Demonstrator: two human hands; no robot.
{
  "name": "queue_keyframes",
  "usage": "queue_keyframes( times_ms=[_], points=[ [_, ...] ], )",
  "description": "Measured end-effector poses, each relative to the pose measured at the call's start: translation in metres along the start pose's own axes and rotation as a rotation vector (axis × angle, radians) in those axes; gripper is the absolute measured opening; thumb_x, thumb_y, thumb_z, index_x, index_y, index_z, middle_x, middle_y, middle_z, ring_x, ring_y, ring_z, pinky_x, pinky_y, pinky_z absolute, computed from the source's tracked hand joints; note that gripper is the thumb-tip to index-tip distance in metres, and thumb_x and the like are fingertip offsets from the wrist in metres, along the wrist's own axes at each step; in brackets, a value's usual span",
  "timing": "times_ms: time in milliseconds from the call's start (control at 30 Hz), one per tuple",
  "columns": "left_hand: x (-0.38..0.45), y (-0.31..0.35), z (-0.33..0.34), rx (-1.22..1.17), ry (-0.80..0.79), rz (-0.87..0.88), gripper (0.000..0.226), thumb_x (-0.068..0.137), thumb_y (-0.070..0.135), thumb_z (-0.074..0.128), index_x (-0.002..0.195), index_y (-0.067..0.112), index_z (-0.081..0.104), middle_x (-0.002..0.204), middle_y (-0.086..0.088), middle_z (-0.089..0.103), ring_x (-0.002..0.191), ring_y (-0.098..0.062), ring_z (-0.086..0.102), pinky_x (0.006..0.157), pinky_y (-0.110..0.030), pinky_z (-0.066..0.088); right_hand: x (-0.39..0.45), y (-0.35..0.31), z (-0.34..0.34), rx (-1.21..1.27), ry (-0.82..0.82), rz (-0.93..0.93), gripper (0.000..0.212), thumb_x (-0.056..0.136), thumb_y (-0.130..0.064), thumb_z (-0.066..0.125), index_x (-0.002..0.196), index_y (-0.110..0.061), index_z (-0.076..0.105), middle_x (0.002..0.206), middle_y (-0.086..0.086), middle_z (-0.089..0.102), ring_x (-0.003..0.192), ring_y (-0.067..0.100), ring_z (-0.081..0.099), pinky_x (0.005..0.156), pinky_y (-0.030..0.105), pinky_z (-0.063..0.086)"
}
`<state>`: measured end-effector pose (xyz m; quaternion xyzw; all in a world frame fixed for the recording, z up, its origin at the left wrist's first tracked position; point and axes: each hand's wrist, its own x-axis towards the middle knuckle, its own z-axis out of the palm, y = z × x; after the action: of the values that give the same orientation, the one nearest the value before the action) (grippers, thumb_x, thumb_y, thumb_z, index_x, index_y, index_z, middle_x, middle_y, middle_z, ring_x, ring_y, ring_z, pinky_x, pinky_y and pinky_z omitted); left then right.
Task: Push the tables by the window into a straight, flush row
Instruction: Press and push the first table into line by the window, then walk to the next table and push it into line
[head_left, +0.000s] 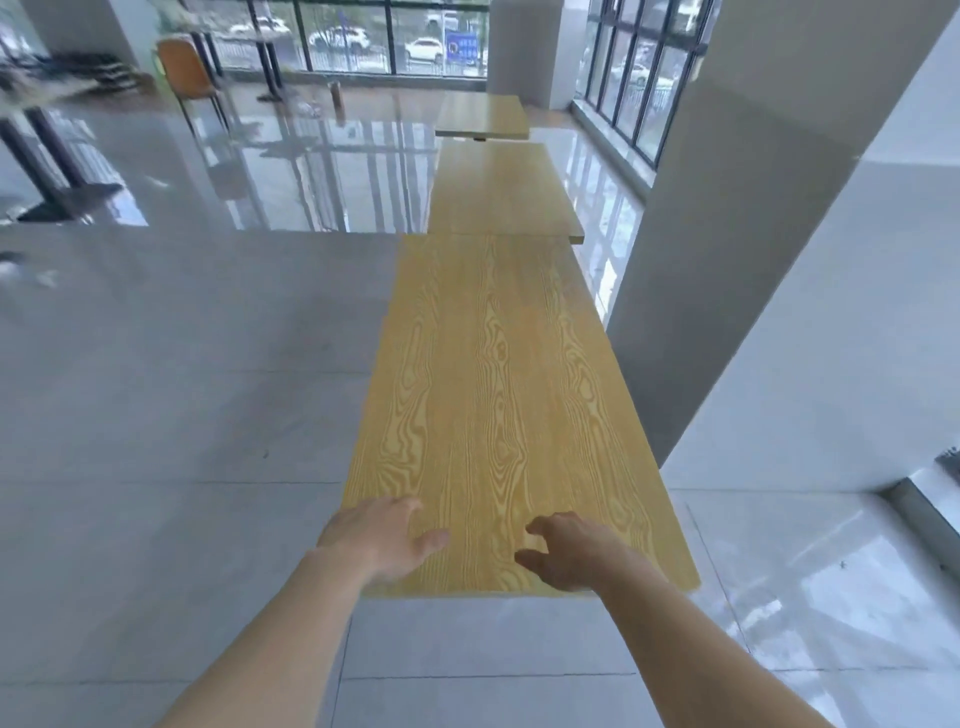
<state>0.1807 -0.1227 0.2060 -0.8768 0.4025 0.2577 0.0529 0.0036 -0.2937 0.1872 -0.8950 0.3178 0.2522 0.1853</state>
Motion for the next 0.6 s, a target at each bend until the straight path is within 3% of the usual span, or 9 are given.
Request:
queue_keyframes(
  times_ms=[233,600],
  points=[
    [-0.011,-0.098,-0.044,-0.104,0.121,-0.074,0.062,0.098,0.067,0.036,0.150,0.035,0.041,0.155,0.003,0.047,0.142,-0.023,0.045,0.111,-0.038,0.040,0.034,-0.104,-0.043,-0.057,0.041,-0.122,0.063,0.102,-0.059,0.040,0.155,-0.024,0.038,0.155,0.007,0.044,0.140,0.032,0.045,0.109,0.047,0.043],
    [0.028,-0.384,-0.106,-0.149,0.204,-0.249,0.057,0.102,0.060,0.028,0.151,0.032,0.041,0.157,0.003,0.045,0.143,-0.025,0.042,0.115,-0.038,0.035,0.167,-0.386,-0.084,-0.107,0.112,-0.316,0.059,0.106,-0.054,0.029,0.154,-0.023,0.040,0.156,0.005,0.044,0.143,0.029,0.040,0.116,0.041,0.033]
  ],
)
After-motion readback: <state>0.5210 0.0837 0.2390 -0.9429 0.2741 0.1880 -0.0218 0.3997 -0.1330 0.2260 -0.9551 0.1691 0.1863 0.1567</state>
